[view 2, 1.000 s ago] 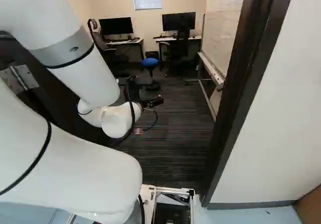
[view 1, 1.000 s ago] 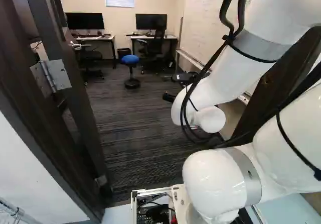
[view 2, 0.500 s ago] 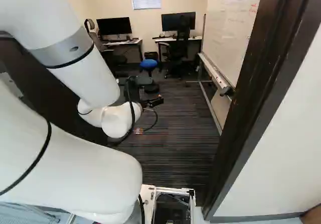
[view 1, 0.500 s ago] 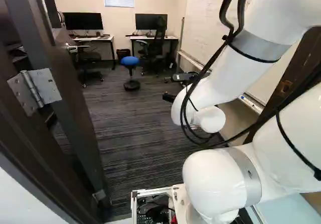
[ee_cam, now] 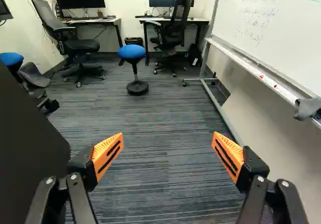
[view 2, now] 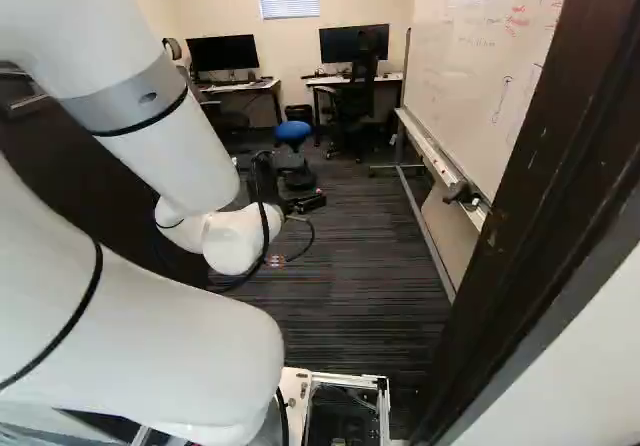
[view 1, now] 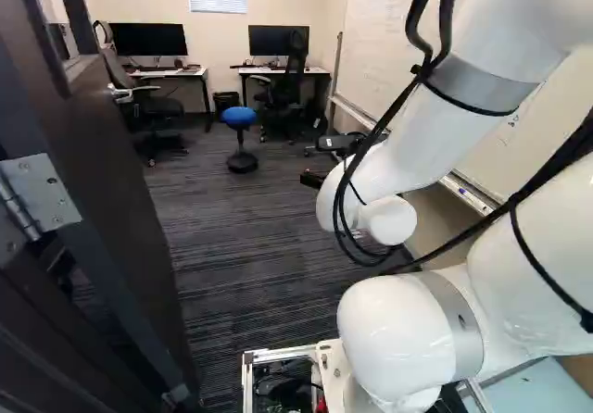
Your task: Open the door and move inside
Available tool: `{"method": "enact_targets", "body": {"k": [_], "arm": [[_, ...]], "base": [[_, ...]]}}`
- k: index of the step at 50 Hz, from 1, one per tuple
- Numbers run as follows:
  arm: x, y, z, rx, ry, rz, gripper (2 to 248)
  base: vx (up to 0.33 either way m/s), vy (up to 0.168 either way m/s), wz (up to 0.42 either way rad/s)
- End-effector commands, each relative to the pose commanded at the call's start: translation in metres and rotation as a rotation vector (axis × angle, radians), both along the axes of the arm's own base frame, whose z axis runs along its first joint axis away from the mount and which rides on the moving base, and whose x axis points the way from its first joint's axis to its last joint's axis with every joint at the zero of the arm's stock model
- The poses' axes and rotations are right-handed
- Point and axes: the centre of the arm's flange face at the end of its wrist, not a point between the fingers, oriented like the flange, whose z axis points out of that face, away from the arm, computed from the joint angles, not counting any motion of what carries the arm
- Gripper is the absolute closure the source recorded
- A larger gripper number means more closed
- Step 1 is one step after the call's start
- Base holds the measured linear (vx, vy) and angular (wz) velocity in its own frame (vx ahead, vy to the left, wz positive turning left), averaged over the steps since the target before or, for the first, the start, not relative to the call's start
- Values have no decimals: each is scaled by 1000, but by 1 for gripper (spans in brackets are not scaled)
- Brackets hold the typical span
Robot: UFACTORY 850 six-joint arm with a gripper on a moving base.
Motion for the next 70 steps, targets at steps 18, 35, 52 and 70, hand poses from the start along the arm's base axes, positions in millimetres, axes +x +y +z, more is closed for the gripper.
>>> {"method": "enact_targets", "body": {"k": [18, 35, 52, 70], "arm": [[0, 0, 0, 0, 0, 0, 3], [0, 0, 0, 0, 0, 0, 3], [0, 0, 0, 0, 0, 0, 3], [0, 0, 0, 0, 0, 0, 3]], "base": [[150, 16, -15], [144, 42, -20], [185, 43, -16], [188, 46, -15]]}}
